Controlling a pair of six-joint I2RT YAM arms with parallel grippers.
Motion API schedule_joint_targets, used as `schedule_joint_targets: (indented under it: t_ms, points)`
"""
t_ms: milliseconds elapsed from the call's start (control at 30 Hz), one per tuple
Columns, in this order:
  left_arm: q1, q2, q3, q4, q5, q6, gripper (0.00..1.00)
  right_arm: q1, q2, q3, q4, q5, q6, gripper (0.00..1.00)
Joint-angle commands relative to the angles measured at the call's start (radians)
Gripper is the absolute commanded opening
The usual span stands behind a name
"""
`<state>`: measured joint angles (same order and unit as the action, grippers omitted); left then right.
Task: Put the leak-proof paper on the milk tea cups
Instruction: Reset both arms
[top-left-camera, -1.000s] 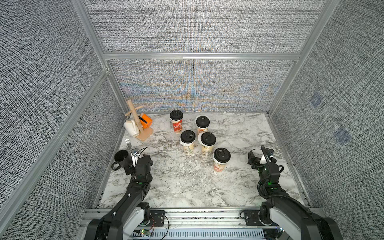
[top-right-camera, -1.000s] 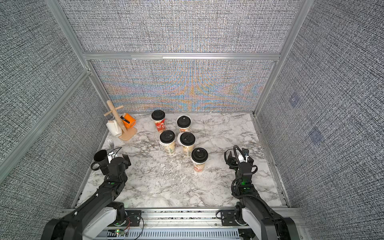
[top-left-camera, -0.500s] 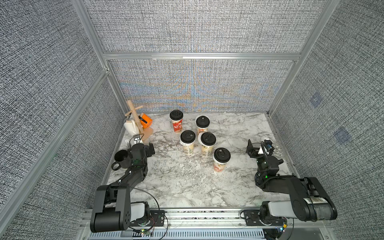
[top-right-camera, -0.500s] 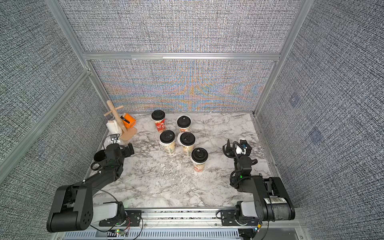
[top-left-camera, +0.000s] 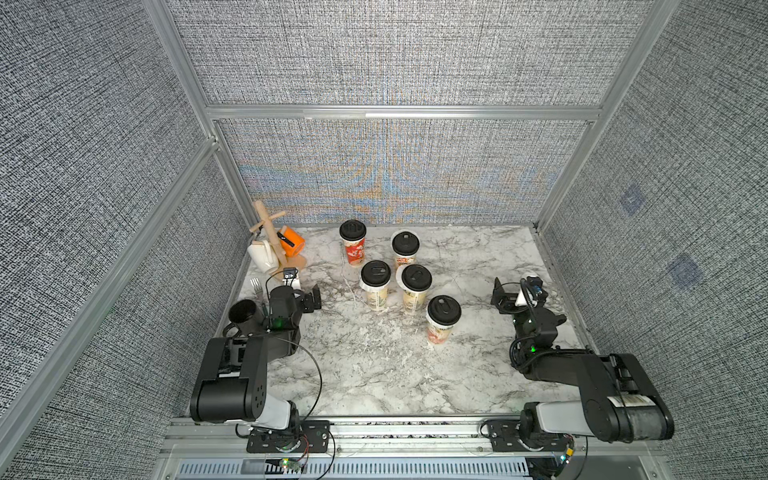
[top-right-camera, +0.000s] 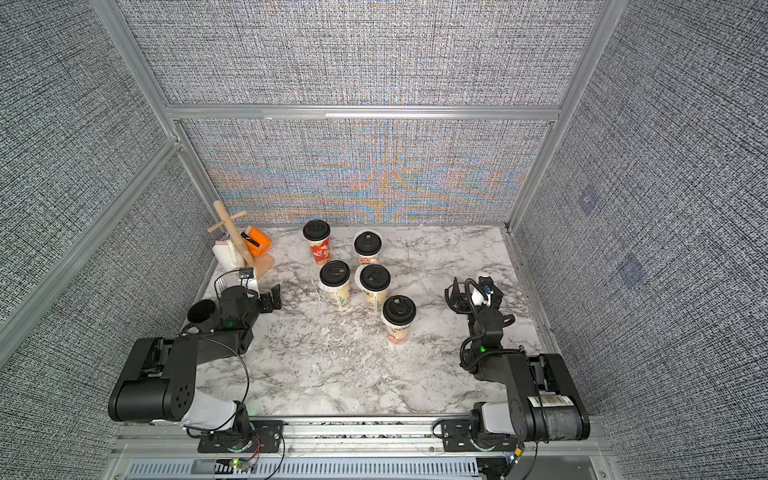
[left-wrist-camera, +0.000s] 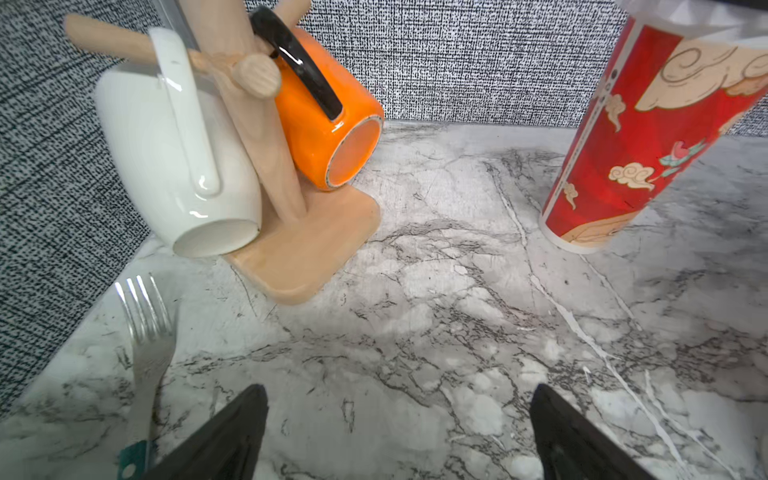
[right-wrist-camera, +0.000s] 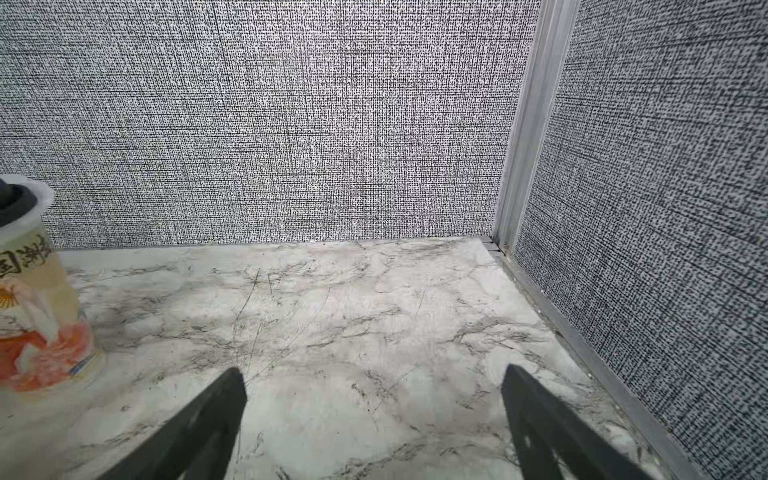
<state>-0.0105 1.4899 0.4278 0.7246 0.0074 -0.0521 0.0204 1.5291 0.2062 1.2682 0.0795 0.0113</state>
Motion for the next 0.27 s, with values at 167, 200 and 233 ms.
schedule_joint_targets:
  t_ms: [167,200,233]
  points:
    - [0.001,-0.002,0.005,-0.007,0.013,0.012,1.0,-0.002,0.012,0.026,-0.011,-0.009,-0.013,0.98]
    - [0.002,-0.004,0.005,-0.008,0.015,0.014,1.0,-0.002,0.01,0.023,-0.008,-0.009,-0.013,0.98]
    - [0.0,-0.004,0.005,-0.007,0.014,0.014,1.0,-0.003,0.006,0.021,-0.006,-0.009,-0.013,0.98]
